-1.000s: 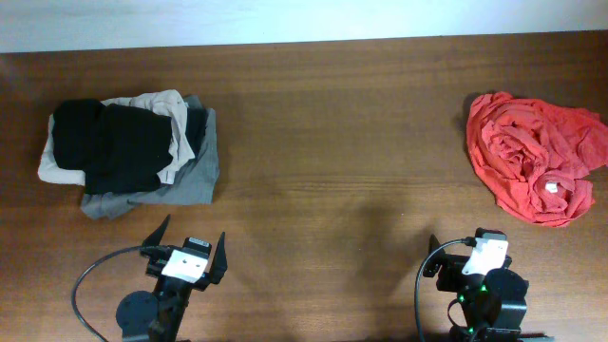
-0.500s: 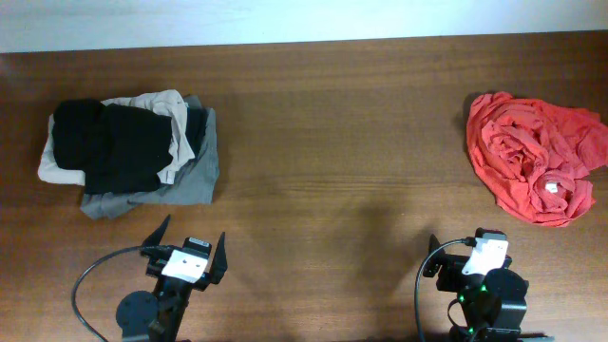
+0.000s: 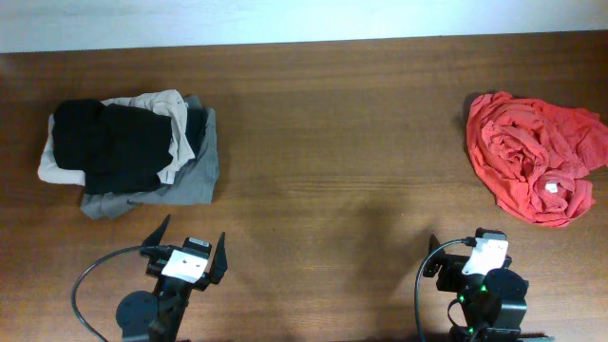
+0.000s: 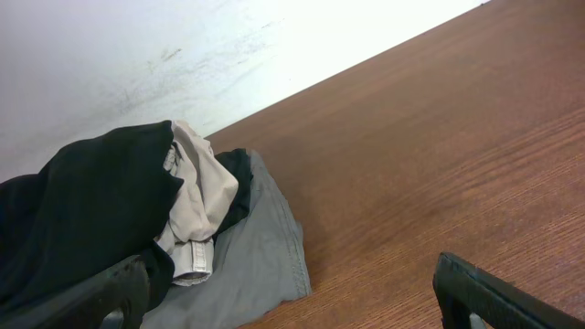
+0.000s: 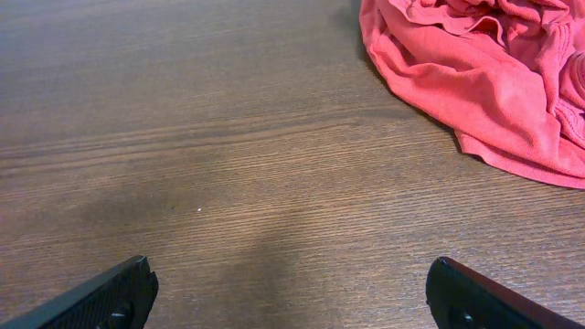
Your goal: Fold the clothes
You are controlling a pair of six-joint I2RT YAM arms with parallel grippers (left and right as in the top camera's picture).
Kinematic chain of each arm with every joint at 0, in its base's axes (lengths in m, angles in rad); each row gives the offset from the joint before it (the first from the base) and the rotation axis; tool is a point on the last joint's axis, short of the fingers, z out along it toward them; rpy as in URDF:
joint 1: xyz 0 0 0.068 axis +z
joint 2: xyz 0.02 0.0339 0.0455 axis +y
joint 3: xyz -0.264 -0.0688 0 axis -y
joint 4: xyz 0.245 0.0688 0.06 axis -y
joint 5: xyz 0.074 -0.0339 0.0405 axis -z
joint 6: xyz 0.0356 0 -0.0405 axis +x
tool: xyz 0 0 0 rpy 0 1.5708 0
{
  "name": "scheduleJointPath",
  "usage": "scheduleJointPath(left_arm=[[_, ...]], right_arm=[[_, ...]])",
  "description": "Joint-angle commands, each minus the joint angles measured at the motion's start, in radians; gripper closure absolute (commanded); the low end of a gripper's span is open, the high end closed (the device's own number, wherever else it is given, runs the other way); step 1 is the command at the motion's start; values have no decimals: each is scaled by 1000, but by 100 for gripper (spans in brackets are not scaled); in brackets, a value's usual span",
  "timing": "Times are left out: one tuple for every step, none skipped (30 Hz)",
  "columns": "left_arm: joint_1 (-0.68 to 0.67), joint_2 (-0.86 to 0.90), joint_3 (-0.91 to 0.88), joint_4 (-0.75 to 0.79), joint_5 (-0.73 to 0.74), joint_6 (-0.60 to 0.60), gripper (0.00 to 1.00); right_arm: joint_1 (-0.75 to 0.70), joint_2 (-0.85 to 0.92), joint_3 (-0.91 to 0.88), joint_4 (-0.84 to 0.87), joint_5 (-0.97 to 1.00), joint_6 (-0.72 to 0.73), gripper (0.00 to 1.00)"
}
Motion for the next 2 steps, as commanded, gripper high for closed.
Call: scheduleJointPath(left_arm=[[5, -11, -10, 4, 18, 1, 1], [5, -11, -10, 4, 18, 1, 1]], right_arm=[[-7, -9, -6, 3, -5, 11, 1], [-7, -9, -6, 3, -5, 11, 1]])
